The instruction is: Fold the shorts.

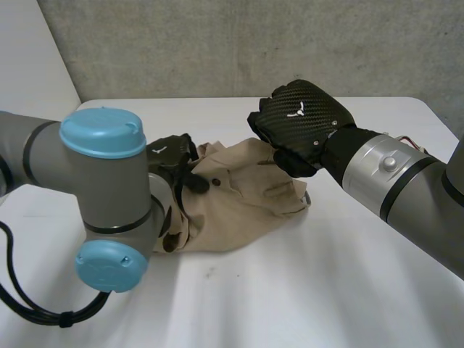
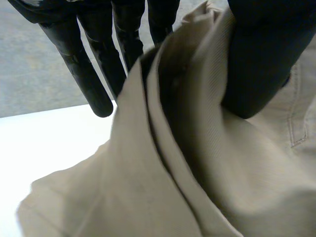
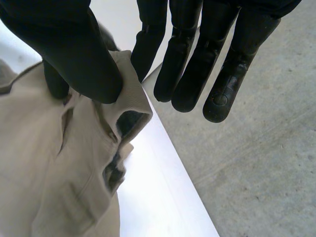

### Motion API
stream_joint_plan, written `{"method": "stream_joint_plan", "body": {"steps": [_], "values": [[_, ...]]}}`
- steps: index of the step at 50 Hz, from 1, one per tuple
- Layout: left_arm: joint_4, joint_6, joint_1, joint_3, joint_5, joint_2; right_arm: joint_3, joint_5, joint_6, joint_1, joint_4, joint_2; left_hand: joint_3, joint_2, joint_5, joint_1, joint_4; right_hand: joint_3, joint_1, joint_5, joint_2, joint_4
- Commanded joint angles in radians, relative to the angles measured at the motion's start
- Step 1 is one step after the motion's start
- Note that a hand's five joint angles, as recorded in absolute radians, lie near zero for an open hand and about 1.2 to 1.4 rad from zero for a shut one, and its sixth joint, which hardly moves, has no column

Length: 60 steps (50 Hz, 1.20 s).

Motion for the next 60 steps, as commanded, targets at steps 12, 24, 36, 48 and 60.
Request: {"method": "stream_joint_plan", "body": {"steps": [12, 24, 36, 48, 60], "values": [[-0.006, 0.048, 0.028, -0.167, 0.0, 0.151, -0.043, 0.103, -0.07, -0.001, 0.048, 0.077, -0.384, -0.384, -0.409, -0.367, -0.383, 0.209, 0.45, 0.257, 0.221, 0.205], [0.016, 0.114, 0.065, -0.18, 0.0, 0.163, -0.069, 0.123, -0.033, 0.004, 0.215, 0.095, -0.39, -0.39, -0.415, -0.373, -0.389, 0.209, 0.45, 0.257, 0.221, 0.205], [0.054, 0.114, 0.049, -0.121, 0.095, 0.068, -0.017, 0.118, -0.03, 0.001, 0.219, 0.072, -0.396, -0.396, -0.42, -0.379, -0.395, 0.209, 0.45, 0.257, 0.221, 0.205], [0.056, 0.114, -0.004, -0.068, 0.21, 0.059, 0.049, 0.117, -0.039, -0.001, 0.218, 0.069, -0.413, -0.413, -0.438, -0.397, -0.413, 0.209, 0.45, 0.257, 0.221, 0.205], [0.053, 0.12, -0.011, 0.112, 0.193, -0.168, 0.078, 0.115, -0.04, -0.002, 0.215, 0.069, -0.152, -0.152, -0.177, -0.136, -0.152, 0.209, 0.45, 0.257, 0.221, 0.205]]}}
